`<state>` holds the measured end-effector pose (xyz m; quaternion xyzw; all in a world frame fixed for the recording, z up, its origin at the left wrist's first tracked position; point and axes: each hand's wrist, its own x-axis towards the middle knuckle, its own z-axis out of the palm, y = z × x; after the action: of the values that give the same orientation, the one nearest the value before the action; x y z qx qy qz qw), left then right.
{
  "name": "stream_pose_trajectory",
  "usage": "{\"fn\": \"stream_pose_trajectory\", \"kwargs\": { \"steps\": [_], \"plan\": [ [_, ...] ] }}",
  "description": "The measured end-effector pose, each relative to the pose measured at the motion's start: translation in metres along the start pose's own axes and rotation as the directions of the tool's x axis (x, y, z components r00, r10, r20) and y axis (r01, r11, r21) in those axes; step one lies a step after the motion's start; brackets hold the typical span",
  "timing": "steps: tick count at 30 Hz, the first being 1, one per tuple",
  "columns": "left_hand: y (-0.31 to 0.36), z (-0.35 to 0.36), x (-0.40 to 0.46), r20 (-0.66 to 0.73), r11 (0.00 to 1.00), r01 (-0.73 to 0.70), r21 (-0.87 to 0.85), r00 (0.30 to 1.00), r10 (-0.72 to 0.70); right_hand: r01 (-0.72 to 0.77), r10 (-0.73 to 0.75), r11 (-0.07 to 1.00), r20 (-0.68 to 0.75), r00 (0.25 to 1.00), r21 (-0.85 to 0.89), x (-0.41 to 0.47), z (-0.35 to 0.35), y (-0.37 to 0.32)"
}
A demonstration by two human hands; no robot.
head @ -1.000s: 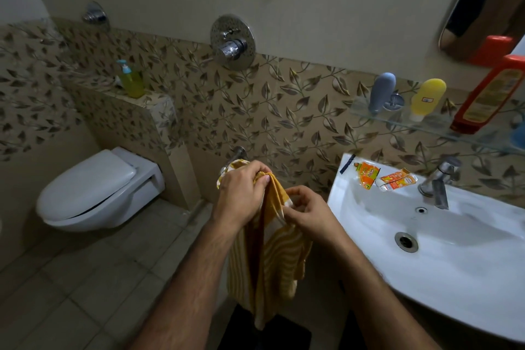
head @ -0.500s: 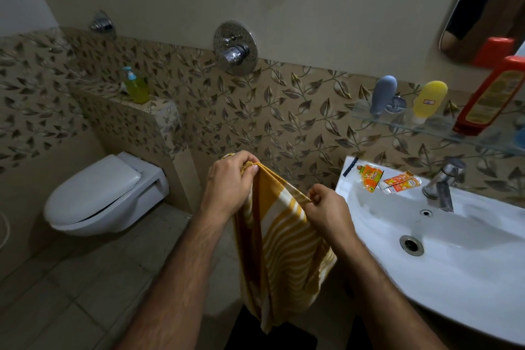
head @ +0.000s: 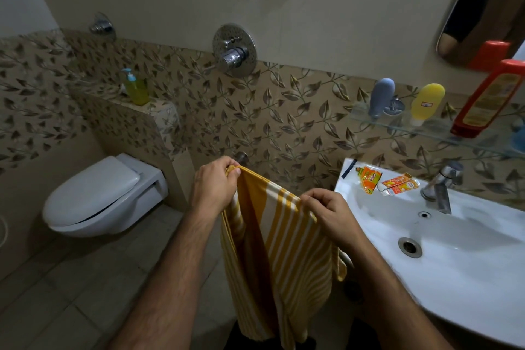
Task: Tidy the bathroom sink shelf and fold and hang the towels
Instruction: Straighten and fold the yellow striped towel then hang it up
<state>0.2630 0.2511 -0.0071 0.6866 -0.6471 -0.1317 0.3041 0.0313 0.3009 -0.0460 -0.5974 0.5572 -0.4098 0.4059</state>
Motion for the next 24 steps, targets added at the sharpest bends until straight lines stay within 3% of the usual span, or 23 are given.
{"fn": "stream_pose_trajectory", "kwargs": {
  "steps": [4,9,14,17,21,24],
  "plan": [
    [-0.006,0.002,0.002,0.048,0.999,0.035,0.013,0.998,-0.035,0.034,-0.028,0.991,0.042,0.999,-0.131,-0.001,-0.001,0.005],
    [-0.012,0.017,-0.002,0.150,0.991,0.132,-0.004,0.980,-0.130,0.004,-0.053,0.950,-0.148,0.988,-0.313,0.007,0.007,0.005],
    [-0.014,0.031,-0.025,0.337,0.947,0.205,-0.247,0.935,-0.115,-0.017,-0.135,0.846,-0.245,0.960,-0.533,0.014,0.019,-0.004],
    [-0.009,0.037,-0.037,0.366,0.937,0.082,-0.339,0.929,0.051,0.072,-0.213,0.804,-0.172,0.962,-0.590,0.016,0.020,-0.007],
    [-0.002,0.039,-0.034,0.455,0.888,-0.022,-0.459,0.853,0.256,0.312,-0.295,0.780,0.120,0.948,-0.543,0.013,0.023,-0.009],
    [0.000,0.039,-0.030,0.482,0.876,-0.042,-0.480,0.822,0.303,0.340,-0.331,0.801,0.109,0.937,-0.492,0.010,0.021,-0.008]
  ]
}}
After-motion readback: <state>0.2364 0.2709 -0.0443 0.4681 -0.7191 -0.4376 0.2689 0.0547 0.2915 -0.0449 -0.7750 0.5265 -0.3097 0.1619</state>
